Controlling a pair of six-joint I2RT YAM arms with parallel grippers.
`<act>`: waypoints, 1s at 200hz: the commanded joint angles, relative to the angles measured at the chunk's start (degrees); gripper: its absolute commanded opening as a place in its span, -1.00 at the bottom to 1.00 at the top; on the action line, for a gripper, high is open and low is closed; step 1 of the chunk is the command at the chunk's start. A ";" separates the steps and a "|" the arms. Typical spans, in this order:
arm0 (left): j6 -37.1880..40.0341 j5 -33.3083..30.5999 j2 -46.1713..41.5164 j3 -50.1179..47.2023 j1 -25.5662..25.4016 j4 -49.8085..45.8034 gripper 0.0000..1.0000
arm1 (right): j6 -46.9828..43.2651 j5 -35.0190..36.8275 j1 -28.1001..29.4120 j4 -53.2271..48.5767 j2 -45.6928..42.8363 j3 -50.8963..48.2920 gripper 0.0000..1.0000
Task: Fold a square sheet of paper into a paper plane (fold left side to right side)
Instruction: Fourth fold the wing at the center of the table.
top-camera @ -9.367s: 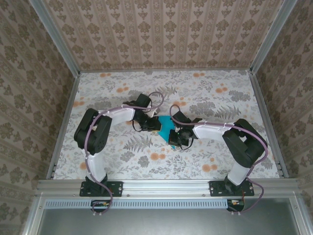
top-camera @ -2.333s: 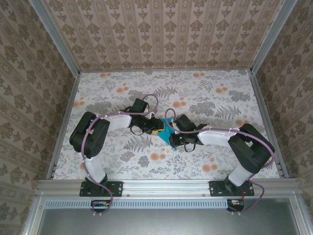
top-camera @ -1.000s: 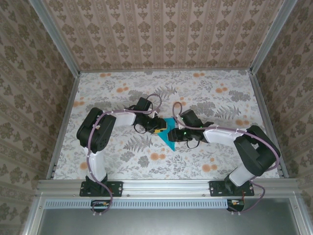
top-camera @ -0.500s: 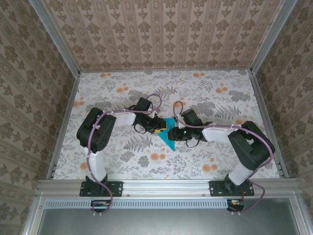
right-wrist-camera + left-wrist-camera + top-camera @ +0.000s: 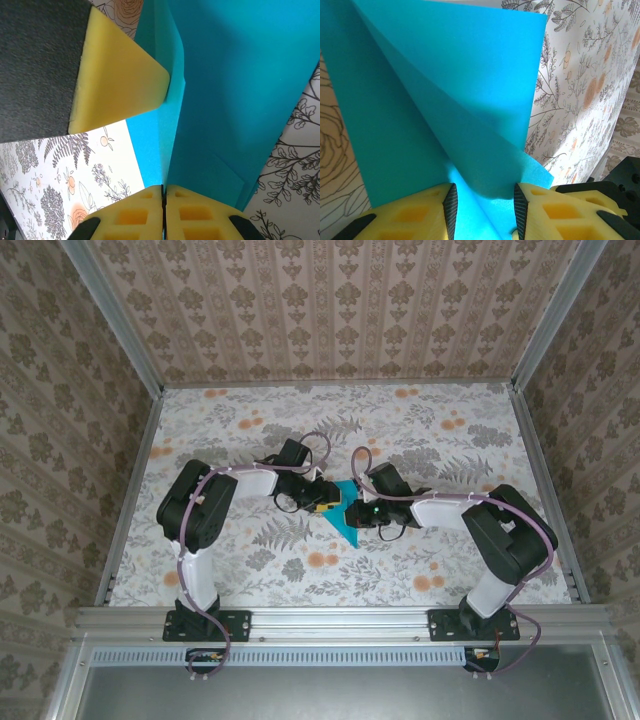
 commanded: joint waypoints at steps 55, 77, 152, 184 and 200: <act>0.54 -2.41 1.08 0.27 -0.11 -3.97 -0.24 | -2.34 4.26 0.00 -4.88 0.47 2.41 -0.83; 0.64 -2.38 1.13 0.39 -0.10 -4.10 -0.24 | -2.38 4.58 -0.18 -5.16 0.64 2.37 -0.82; 0.76 -2.49 1.63 0.54 -0.09 -4.41 -0.24 | -2.18 3.42 -1.31 -4.82 1.03 2.33 -0.82; 0.86 -2.67 1.85 0.66 -0.10 -4.47 -0.24 | -2.36 -0.49 -2.22 -3.66 1.02 2.24 -0.82; 0.88 -2.76 2.03 0.72 -0.01 -4.50 -0.24 | -3.05 -2.49 -2.54 -4.09 1.34 2.72 -0.82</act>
